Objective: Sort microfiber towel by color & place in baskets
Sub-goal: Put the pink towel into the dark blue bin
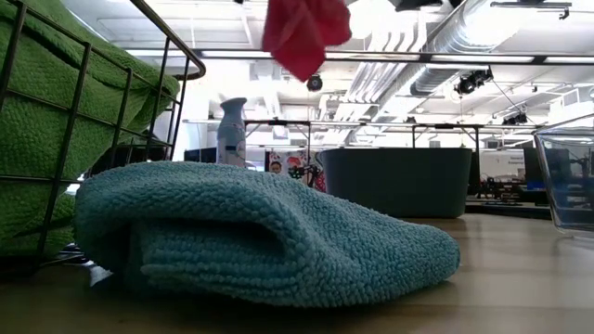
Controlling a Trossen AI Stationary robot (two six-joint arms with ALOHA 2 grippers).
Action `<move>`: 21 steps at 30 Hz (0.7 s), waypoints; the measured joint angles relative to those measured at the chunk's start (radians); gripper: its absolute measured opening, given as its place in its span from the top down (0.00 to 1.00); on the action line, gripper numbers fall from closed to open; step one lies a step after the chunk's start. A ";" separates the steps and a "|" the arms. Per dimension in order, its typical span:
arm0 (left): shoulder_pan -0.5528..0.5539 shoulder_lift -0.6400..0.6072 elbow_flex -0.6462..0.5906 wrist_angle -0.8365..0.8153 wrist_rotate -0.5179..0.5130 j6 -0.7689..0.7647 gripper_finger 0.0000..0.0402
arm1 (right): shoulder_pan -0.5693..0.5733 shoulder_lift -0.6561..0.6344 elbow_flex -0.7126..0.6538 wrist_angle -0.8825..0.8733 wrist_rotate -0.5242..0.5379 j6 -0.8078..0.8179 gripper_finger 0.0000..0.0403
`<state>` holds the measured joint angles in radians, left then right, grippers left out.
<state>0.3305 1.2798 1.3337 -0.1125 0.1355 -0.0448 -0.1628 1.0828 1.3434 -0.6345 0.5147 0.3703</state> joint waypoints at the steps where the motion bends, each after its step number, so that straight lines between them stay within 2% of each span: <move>1: 0.000 0.007 0.001 0.031 0.014 0.003 1.00 | 0.000 -0.013 0.000 0.003 -0.006 -0.007 0.38; 10: 0.000 0.144 -0.001 0.226 0.126 -0.004 1.00 | 0.000 -0.071 0.000 0.003 -0.013 -0.034 0.38; 17: 0.006 0.316 -0.001 0.534 0.139 -0.007 1.00 | 0.000 -0.075 0.000 0.003 -0.013 -0.039 0.38; 21: 0.029 0.414 -0.001 0.700 0.161 -0.066 1.00 | 0.000 -0.075 0.000 0.003 -0.013 -0.039 0.38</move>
<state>0.3599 1.6942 1.3327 0.5878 0.2967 -0.1113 -0.1631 1.0080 1.3434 -0.6312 0.5019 0.3313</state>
